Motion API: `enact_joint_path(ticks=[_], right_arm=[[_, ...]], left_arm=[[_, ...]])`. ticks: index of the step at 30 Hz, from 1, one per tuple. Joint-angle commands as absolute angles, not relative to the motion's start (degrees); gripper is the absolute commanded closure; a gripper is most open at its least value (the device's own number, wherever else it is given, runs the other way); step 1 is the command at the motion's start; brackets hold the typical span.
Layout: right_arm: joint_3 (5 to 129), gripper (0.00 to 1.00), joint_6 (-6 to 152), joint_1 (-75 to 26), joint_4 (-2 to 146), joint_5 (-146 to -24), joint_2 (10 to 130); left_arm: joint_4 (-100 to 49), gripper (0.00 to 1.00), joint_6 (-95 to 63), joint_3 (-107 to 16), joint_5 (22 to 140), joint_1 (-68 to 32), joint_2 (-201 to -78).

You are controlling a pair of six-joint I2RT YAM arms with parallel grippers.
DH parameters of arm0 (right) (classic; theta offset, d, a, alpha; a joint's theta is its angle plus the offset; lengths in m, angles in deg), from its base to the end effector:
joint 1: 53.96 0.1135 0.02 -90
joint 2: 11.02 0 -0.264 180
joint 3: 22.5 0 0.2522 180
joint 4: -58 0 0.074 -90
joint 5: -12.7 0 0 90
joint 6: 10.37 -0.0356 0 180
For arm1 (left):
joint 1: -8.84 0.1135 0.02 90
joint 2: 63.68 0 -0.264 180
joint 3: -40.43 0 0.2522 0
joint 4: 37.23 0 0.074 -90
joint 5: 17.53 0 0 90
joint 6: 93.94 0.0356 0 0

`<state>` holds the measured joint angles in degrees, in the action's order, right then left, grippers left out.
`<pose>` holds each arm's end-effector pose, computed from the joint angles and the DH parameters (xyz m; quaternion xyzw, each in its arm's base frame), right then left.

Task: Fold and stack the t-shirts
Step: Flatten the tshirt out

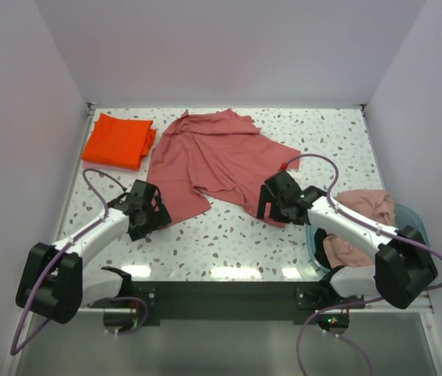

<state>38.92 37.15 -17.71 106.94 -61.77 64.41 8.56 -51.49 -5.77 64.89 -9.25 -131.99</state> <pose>0.2053 0.1387 0.2115 0.0839 0.9602 0.0454 0.2625 0.1889 -0.0568 0.1626 -0.2613 0.9439 -0.0491 0.1959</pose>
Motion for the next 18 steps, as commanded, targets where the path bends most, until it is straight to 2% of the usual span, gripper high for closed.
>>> enact_joint_path(ticks=[1, 8, 12, 14, 17, 18], right_arm=[[38.4, 0.01, 35.9, -17.7, 105.9, -60.3, 62.4], [37.2, 0.01, 35.3, -17.7, 105.9, -59.9, 62.2], [37.2, 0.01, 35.1, -17.7, 106.8, -58.3, 62.5], [37.1, 0.01, 34.6, -17.7, 107.2, -57.6, 62.3], [36.4, 0.01, 33.8, -17.7, 107.0, -57.3, 62.2], [36.3, 0.01, 33.5, -17.7, 106.8, -57.3, 62.2]], left_arm=[[3.8, 0.09, -53.5, -7.0, 65.7, -9.4, -134.9], [1.5, 0.29, -53.5, -8.5, 63.3, -9.5, -141.1], [0.7, 0.55, -52.7, -9.5, 64.9, -9.6, -144.4], [-0.3, 0.62, -52.5, -8.8, 65.6, -10.0, -144.5], [-2.1, 0.94, -52.3, -6.9, 66.6, -10.7, -143.7], [-2.5, 1.00, -52.3, -6.5, 66.8, -10.8, -143.3]])
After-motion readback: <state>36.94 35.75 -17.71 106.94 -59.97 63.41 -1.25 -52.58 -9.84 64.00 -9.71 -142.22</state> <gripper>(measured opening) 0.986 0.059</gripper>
